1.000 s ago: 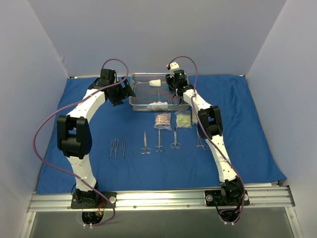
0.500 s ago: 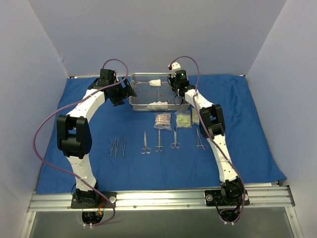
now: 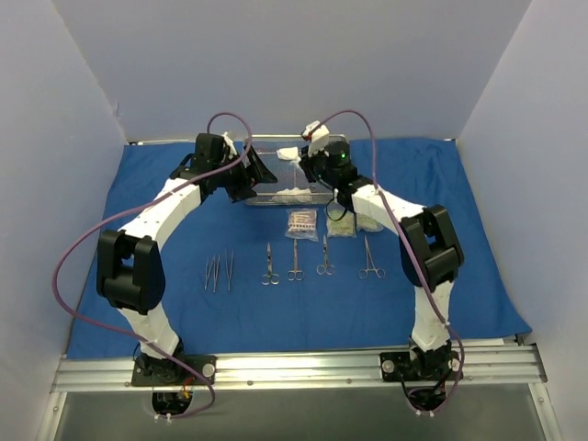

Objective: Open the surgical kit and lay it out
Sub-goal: Pick up the medical item from the container, then place the medical item in the surgical kit.

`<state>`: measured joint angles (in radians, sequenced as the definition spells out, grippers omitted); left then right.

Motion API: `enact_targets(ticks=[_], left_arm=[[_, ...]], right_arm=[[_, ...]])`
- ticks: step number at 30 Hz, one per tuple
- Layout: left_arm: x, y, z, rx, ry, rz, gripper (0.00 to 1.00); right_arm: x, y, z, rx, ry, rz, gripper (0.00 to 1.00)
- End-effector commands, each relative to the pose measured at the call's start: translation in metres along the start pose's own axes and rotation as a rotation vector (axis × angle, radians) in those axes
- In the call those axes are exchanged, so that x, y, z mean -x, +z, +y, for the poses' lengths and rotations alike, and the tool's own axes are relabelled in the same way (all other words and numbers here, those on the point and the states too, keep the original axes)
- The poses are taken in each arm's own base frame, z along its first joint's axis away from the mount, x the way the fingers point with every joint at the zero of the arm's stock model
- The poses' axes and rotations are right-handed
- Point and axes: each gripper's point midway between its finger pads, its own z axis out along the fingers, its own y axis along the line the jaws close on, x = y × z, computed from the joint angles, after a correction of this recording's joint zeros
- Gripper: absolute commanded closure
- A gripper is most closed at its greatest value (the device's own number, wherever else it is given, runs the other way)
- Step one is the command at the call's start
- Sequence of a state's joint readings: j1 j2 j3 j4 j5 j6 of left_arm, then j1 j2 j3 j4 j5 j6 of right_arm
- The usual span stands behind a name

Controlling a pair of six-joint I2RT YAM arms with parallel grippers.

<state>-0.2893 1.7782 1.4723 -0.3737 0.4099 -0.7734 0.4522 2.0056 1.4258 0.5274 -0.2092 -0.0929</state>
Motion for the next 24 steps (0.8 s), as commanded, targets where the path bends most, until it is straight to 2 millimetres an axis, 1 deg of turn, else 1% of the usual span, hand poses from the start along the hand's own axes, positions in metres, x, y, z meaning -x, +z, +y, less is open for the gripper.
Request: enact_targets(ticks=[1, 2, 3, 4, 5, 6, 7, 8, 9, 10, 11, 12, 13, 14, 16, 17, 18, 19, 20, 21, 22, 23, 24], left_arm=[[-0.002, -0.021, -0.035, -0.089, 0.078, -0.034, 0.06], [-0.009, -0.022, -0.035, -0.077, 0.088, -0.022, 0.06], [-0.012, -0.028, -0.036, -0.072, 0.103, -0.029, 0.06], [-0.015, -0.031, -0.034, -0.061, 0.112, -0.033, 0.06], [-0.02, -0.035, -0.033, -0.054, 0.124, -0.036, 0.06], [-0.02, -0.047, -0.036, -0.059, 0.139, -0.063, 0.06], [-0.03, -0.046, -0.017, -0.012, 0.127, -0.059, 0.06], [-0.035, -0.051, -0.011, 0.004, 0.122, -0.062, 0.06], [-0.038, -0.064, -0.012, -0.001, 0.125, -0.081, 0.06], [-0.05, -0.064, 0.008, 0.05, 0.097, -0.07, 0.06], [-0.058, -0.068, 0.015, 0.068, 0.085, -0.067, 0.06], [-0.06, -0.08, 0.015, 0.065, 0.081, -0.089, 0.06], [-0.063, -0.084, 0.025, 0.098, 0.053, -0.106, 0.06], [-0.074, -0.092, 0.037, 0.123, 0.037, -0.104, 0.06], [-0.079, -0.101, 0.056, 0.181, -0.009, -0.129, 0.06], [-0.085, -0.109, 0.065, 0.2, -0.025, -0.138, 0.06], [-0.084, -0.113, 0.071, 0.216, -0.041, -0.15, 0.06], [-0.088, -0.116, 0.077, 0.233, -0.062, -0.149, 0.06], [-0.09, -0.121, 0.081, 0.24, -0.072, -0.16, 0.06], [-0.091, -0.123, 0.083, 0.244, -0.077, -0.166, 0.06], [-0.093, -0.125, 0.087, 0.256, -0.095, -0.167, 0.06], [-0.094, -0.129, 0.09, 0.265, -0.101, -0.176, 0.06], [-0.095, -0.131, 0.09, 0.267, -0.102, -0.178, 0.06]], right_arm=[[0.052, -0.035, 0.037, 0.15, 0.058, -0.147, 1.0], [0.053, -0.042, 0.047, 0.169, 0.146, -0.144, 1.0], [0.058, -0.049, 0.053, 0.193, 0.18, -0.157, 1.0], [0.069, -0.062, 0.059, 0.213, 0.209, -0.181, 1.0], [0.056, -0.067, 0.065, 0.231, 0.253, -0.159, 1.0], [0.063, -0.073, 0.074, 0.264, 0.335, -0.182, 1.0], [0.067, -0.082, 0.085, 0.325, 0.362, -0.188, 1.0], [0.057, -0.086, 0.091, 0.338, 0.398, -0.171, 1.0], [0.058, -0.089, 0.098, 0.354, 0.455, -0.166, 1.0], [0.057, -0.092, 0.103, 0.368, 0.482, -0.155, 1.0], [0.052, -0.093, 0.11, 0.375, 0.507, -0.139, 1.0], [0.047, -0.094, 0.117, 0.392, 0.521, -0.127, 1.0], [0.042, -0.097, 0.136, 0.437, 0.53, -0.103, 1.0], [0.039, -0.097, 0.145, 0.452, 0.541, -0.088, 1.0], [0.031, -0.098, 0.165, 0.481, 0.602, -0.063, 1.0], [0.036, -0.098, 0.169, 0.485, 0.628, -0.094, 1.0], [0.026, -0.098, 0.174, 0.476, 0.658, -0.09, 1.0], [0.021, -0.095, 0.178, 0.43, 0.732, -0.101, 1.0], [0.03, -0.097, 0.183, 0.442, 0.758, -0.167, 1.0], [0.019, -0.092, 0.188, 0.431, 0.787, -0.158, 1.0], [0.018, -0.088, 0.192, 0.426, 0.812, -0.165, 1.0], [0.018, -0.085, 0.203, 0.429, 0.841, -0.168, 1.0], [0.012, -0.074, 0.209, 0.424, 0.852, -0.155, 1.0]])
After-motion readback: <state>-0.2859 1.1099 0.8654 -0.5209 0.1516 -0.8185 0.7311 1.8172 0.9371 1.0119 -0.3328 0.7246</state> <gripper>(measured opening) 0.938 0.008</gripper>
